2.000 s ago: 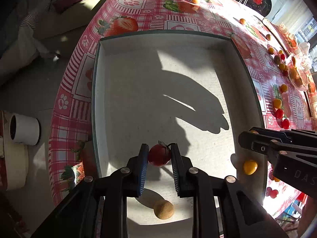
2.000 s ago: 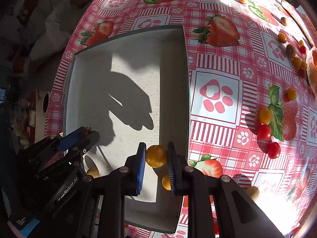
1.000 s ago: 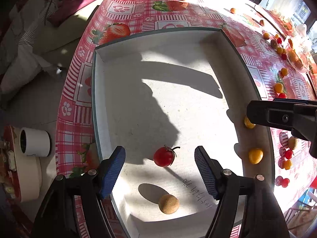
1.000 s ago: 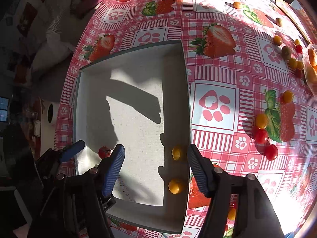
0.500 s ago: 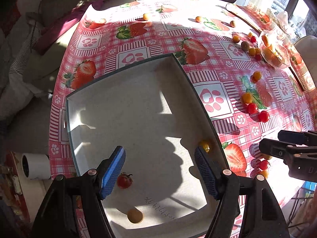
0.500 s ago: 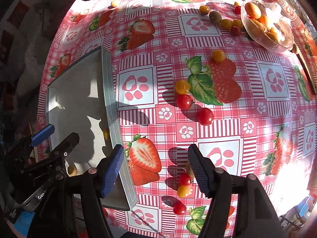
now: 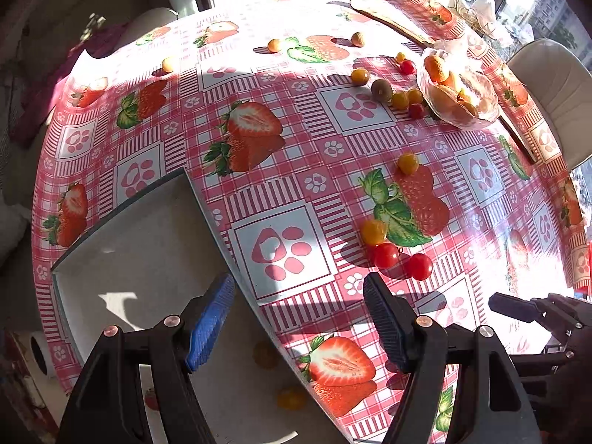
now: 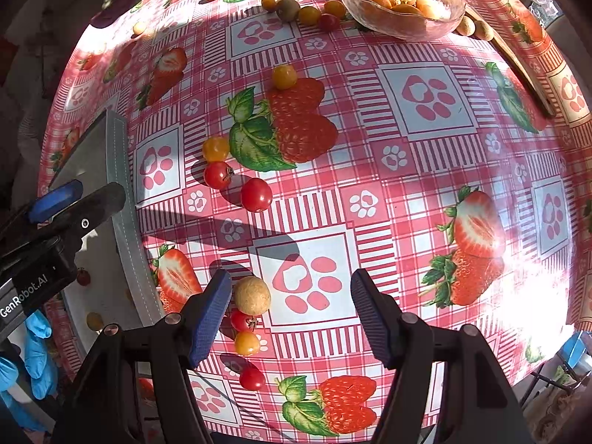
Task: Organize fruits
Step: 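Grasp a yellow cherry tomato with the left gripper while the right grasps a red tomato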
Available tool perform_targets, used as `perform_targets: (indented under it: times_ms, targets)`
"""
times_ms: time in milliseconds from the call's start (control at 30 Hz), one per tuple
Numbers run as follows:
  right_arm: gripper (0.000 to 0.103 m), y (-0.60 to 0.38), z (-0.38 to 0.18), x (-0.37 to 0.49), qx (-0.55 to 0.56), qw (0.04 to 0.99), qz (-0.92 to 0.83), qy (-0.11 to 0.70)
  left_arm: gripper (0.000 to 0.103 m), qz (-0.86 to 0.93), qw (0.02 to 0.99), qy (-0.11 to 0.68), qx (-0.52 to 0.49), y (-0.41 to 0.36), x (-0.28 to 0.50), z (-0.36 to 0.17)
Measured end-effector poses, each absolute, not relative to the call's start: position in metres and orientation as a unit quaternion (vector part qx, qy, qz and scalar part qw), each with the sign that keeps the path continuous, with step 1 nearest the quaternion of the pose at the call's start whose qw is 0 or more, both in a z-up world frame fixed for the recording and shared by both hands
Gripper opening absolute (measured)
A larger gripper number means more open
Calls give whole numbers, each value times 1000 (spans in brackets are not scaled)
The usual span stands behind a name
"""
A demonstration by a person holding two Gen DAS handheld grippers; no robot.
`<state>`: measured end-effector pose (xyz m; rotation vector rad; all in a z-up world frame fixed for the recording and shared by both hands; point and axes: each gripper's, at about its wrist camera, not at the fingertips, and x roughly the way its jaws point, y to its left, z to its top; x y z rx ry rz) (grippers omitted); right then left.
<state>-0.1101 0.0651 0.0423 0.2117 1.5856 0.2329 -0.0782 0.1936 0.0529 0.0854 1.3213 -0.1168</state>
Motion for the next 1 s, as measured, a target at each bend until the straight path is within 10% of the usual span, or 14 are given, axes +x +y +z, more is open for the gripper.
perform_targets:
  times_ms: [600, 1000]
  targets:
    - [71, 58, 28, -110, 108, 693, 114, 703, 73, -82, 746, 659, 50, 140, -37, -1]
    - [70, 78, 21, -91, 101, 711, 129, 684, 25, -72, 761, 641, 66, 134, -29, -1]
